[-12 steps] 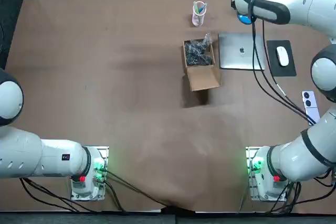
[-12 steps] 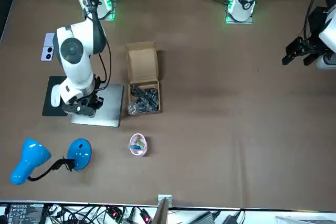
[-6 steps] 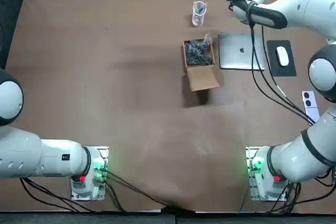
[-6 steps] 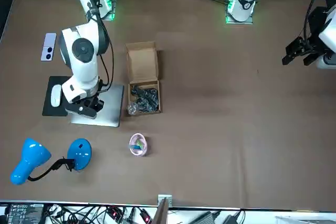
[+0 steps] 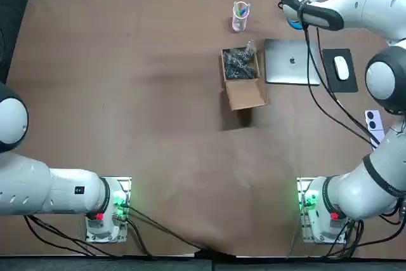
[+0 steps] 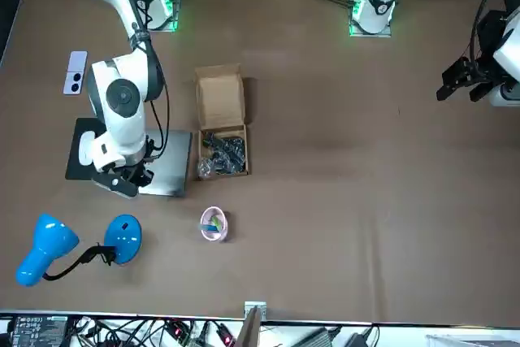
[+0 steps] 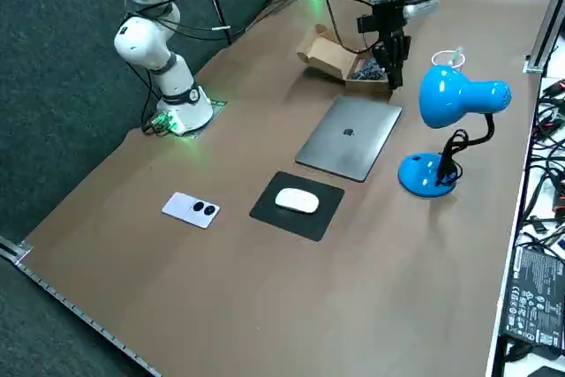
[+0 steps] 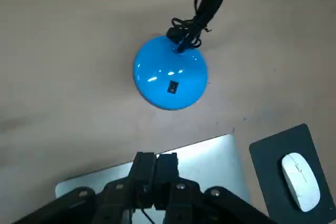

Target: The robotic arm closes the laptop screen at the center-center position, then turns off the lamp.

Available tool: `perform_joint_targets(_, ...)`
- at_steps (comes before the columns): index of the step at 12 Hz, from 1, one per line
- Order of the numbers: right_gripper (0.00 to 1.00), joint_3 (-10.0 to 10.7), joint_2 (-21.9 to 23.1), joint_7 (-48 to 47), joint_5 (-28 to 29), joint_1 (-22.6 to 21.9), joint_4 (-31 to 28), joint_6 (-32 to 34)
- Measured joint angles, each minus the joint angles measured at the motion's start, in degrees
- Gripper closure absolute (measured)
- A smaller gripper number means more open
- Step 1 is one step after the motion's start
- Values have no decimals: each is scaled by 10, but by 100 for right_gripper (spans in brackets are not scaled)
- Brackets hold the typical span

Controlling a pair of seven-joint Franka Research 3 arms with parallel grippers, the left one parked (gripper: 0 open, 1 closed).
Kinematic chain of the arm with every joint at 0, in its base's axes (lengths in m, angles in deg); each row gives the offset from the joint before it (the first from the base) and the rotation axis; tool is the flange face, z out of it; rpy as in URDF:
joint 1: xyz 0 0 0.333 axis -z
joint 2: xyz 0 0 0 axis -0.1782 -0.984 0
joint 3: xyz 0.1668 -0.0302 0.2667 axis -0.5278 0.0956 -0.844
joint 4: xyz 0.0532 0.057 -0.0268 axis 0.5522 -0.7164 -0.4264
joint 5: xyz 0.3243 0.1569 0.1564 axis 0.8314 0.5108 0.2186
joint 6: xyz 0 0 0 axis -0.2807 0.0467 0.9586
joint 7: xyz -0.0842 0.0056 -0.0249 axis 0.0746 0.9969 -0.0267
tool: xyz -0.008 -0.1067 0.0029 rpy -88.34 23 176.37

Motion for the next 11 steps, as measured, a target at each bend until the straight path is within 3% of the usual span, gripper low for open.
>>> perform_joint_targets(3, 98, 0, -3, -59, -24, 3, 2, 0)
perform_joint_targets(5, 98, -1, -7, -149, -74, 2, 2, -4)
perform_joint_targets(11, 98, 0, -24, -182, -103, 7, 2, -48)
